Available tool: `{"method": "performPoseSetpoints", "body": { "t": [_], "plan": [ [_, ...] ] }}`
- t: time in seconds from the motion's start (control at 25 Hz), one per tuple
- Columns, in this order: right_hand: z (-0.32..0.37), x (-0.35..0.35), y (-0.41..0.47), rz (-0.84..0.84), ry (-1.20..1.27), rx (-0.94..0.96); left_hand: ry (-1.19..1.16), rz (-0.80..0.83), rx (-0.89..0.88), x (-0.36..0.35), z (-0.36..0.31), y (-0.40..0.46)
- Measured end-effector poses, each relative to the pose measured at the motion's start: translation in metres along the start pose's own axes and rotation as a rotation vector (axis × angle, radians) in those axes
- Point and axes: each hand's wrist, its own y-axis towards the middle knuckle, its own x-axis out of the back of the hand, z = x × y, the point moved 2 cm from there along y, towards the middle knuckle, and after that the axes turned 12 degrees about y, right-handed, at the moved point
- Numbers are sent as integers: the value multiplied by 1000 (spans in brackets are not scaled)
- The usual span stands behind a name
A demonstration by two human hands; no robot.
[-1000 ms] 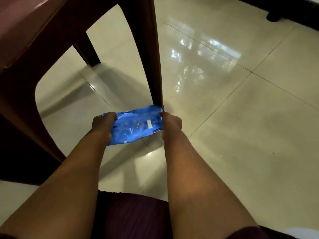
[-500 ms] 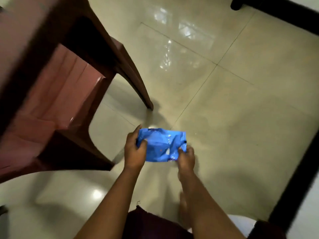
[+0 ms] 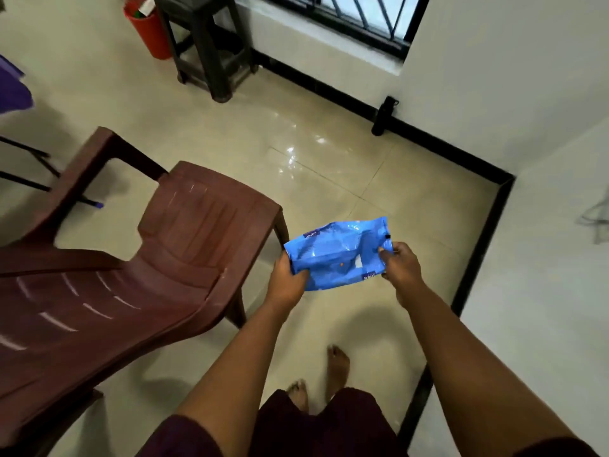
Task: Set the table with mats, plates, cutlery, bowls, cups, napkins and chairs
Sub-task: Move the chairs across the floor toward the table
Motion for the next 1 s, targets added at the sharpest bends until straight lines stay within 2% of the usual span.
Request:
{"method": "performPoseSetpoints", "body": {
  "t": [0.2,0.4,0.72,1.0],
  "plan": [
    [58,2,-62,-13,-30,52,-3,-2,-90,51,-36,-34],
    [77,-8,-55,-8,-88,91,-45,-54,-141,64,-54,-22],
    [149,-44,51,146,-191,130,-3,-172,-42,75,-96,72],
    [266,-91,175,334,-274,231,-263,-261,145,78,-177,182]
  ]
}}
